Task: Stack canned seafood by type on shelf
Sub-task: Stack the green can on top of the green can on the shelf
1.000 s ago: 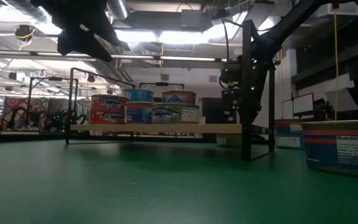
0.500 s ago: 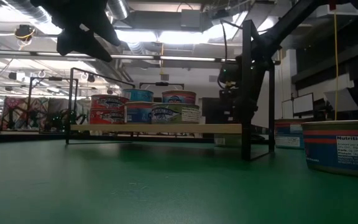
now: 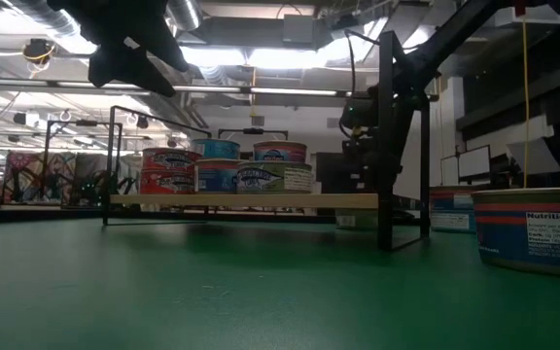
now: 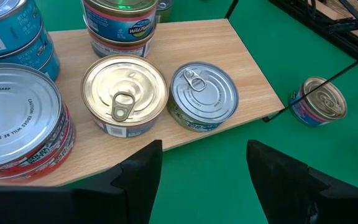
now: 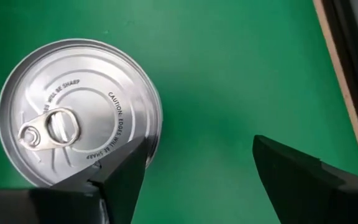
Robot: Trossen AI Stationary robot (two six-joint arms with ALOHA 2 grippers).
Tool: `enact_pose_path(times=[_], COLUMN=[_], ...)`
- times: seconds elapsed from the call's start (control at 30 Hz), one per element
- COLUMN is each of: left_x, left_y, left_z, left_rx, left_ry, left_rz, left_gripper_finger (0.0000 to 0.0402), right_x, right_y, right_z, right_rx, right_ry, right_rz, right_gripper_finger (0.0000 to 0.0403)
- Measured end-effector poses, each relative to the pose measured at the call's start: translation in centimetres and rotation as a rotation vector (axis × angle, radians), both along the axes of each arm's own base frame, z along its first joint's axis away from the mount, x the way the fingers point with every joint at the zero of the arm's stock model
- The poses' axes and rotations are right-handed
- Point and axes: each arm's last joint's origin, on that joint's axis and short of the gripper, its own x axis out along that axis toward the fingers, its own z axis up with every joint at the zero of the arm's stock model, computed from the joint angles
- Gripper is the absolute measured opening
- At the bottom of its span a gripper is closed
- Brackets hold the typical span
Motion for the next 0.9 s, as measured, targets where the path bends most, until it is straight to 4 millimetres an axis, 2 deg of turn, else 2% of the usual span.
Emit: enact_pose_path(times=[0.3, 0.67, 0.9], left_x=[0.0, 0.0, 0.0], left_y=[0.0, 0.0, 0.0], left_z=[0.0, 0.0, 0.0], left_rx=[0.0, 0.0, -0.001], left_ry=[0.0, 0.0, -0.001], left_rz=[0.0, 0.0, 0.001], left_gripper_finger=[0.0227, 0.0227, 0.0227], right_x=[-0.1, -0.9, -1.0], right_y=[-0.2, 0.3, 0.1], right_z=[0.0, -1.6, -1.7], right_rx=[-0.048, -0.096, -0.13], right_ry=[0.023, 0.058, 0.082], right_rz=[-0.053, -0.084, -0.116], right_gripper_finger=[0.0293, 0.0293, 0.0293])
